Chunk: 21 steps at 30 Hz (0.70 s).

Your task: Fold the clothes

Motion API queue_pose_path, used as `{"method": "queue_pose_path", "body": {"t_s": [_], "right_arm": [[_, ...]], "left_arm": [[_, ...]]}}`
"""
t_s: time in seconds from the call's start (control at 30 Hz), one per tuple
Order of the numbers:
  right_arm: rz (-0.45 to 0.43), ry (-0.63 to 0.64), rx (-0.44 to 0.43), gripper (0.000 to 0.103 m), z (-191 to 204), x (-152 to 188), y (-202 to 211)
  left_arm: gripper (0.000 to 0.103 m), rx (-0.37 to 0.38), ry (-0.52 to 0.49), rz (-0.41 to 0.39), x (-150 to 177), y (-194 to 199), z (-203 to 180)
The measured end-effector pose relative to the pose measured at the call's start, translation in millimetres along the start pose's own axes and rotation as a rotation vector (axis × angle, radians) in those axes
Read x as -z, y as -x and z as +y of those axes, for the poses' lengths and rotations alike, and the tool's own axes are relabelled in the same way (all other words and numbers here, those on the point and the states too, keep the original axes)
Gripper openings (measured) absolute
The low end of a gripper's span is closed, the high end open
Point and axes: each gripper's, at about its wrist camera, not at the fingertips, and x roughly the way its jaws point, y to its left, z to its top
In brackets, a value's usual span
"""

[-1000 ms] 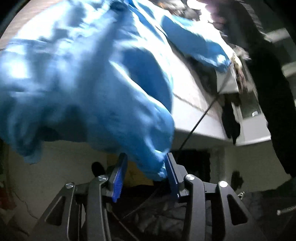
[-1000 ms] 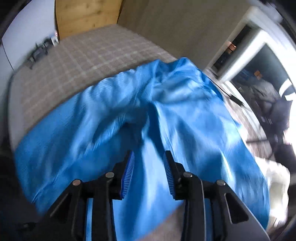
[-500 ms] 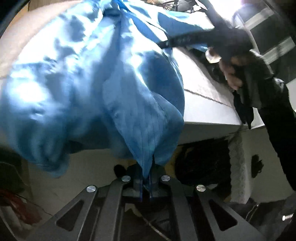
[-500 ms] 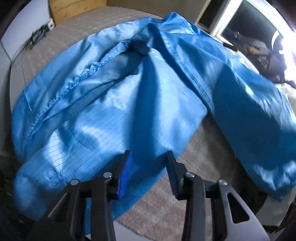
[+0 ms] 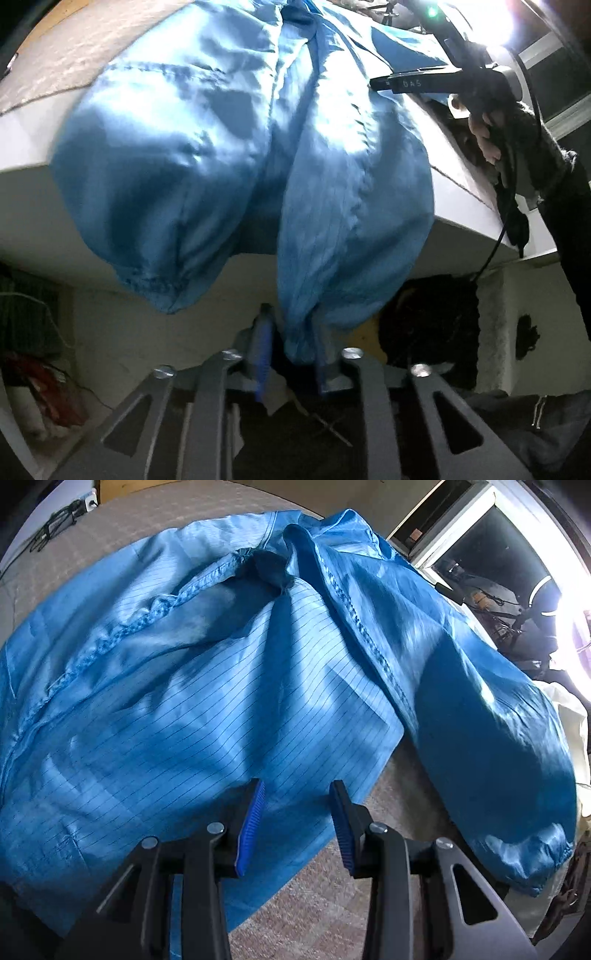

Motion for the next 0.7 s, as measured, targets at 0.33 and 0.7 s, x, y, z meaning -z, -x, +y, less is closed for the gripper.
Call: {"method": "queue_pose_path", "body": {"t_s": [0.33, 0.7], "right_arm": [[-0.103, -0.317, -0.005, 0.038, -118.5, 52.6, 70.7], [-0.103, -0.708, 0.024, 0.047, -341.7, 143.4, 81.8]], "left_arm": [[0.036, -0.095, -0.161, -0.094, -52.1, 64.0, -21.1], [0.040, -0.135, -0.299, -0.135, -178.2, 34.8, -95.5]]}}
